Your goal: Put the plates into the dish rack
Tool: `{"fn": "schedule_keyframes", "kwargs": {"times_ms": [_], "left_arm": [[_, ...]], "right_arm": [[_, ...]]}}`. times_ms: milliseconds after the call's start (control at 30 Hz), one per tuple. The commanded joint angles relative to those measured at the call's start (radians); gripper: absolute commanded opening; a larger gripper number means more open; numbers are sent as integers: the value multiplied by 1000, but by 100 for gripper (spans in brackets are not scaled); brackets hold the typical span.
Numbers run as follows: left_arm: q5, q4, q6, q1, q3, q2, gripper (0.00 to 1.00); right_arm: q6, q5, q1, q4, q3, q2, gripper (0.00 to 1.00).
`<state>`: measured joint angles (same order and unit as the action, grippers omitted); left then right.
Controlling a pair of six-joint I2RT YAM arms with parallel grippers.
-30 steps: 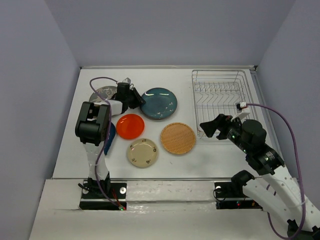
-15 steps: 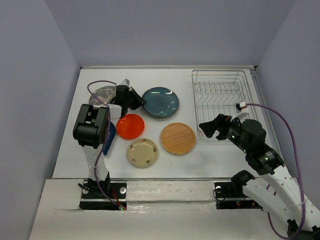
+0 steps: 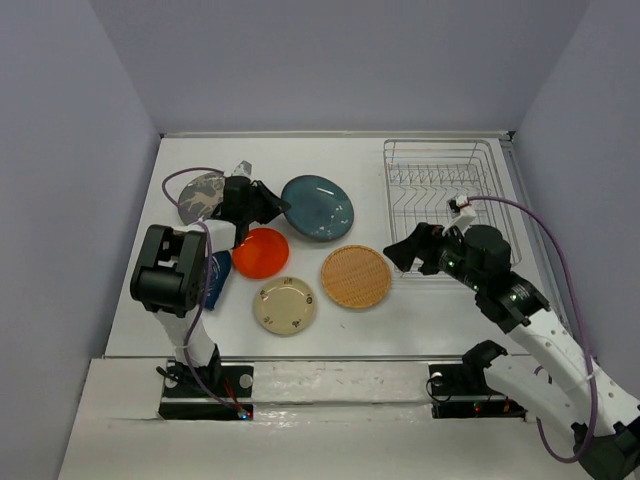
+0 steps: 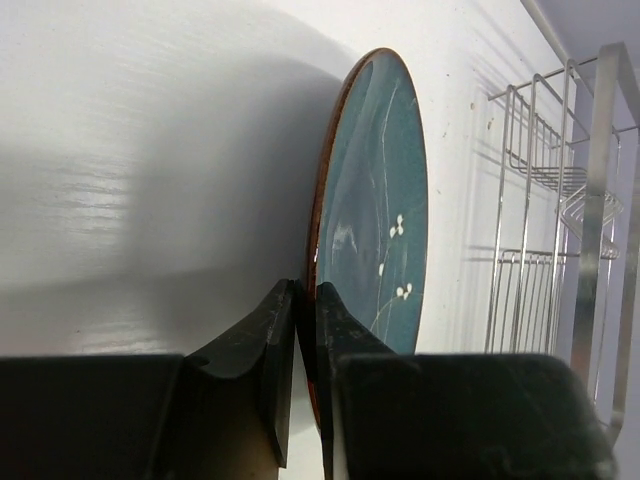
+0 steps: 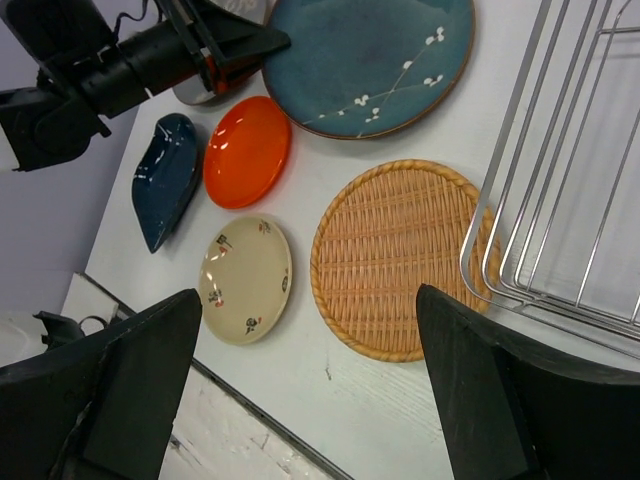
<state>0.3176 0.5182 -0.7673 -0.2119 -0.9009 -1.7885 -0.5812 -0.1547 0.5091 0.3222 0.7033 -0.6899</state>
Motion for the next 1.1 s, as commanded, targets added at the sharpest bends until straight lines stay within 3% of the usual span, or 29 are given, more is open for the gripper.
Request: {"fn": "schedule_keyframes", "kwargs": {"times_ms": [0, 333, 800, 1067], "left_arm": [[37, 147, -44, 2, -1, 123, 6], [63, 206, -79, 19, 33, 231, 6], [109, 201, -142, 36, 45, 492, 6], [205, 183, -187, 32, 71, 600, 6]], "right_arm": [[-2, -91, -3, -115, 31, -74, 94], [1, -118, -3, -230, 108, -241, 94], [6, -97, -3, -264, 245, -442, 97], [15, -60, -12, -262, 344, -557, 100]]}}
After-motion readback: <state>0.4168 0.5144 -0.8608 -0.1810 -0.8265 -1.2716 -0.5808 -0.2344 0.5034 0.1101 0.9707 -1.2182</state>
